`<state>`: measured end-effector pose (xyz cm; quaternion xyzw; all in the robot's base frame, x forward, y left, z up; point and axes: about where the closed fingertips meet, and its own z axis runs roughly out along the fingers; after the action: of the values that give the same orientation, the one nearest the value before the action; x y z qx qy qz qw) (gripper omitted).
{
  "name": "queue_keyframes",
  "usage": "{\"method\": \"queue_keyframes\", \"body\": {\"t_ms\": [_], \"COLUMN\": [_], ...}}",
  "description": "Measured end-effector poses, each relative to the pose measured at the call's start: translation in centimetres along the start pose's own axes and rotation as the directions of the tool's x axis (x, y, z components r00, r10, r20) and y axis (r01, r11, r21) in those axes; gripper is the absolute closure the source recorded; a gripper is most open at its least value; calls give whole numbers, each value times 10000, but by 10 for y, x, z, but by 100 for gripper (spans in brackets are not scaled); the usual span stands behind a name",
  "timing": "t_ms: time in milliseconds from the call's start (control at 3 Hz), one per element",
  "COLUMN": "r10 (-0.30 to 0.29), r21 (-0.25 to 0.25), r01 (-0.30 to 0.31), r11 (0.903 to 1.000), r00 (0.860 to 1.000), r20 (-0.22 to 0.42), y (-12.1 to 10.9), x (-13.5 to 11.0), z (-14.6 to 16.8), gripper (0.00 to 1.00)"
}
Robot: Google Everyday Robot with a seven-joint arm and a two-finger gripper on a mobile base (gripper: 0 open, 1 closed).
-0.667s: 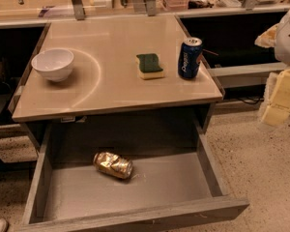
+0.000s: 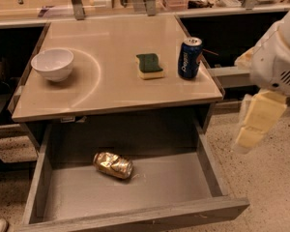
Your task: Pick orange can from top drawer and place on counter
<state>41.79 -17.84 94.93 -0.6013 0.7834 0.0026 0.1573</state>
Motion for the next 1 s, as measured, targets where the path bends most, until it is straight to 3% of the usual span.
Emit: {"method": "queue_keyframes", "body": {"t_ms": [333, 1000], "r10": [-400, -558], "r21": [-874, -1105], "r01": [444, 621], "r11": [9952, 9919], "r00": [9979, 9967], "r20": [508, 594], "y": [35, 49], "x": [-34, -42], "z": [38, 50], "gripper": [0, 0]}}
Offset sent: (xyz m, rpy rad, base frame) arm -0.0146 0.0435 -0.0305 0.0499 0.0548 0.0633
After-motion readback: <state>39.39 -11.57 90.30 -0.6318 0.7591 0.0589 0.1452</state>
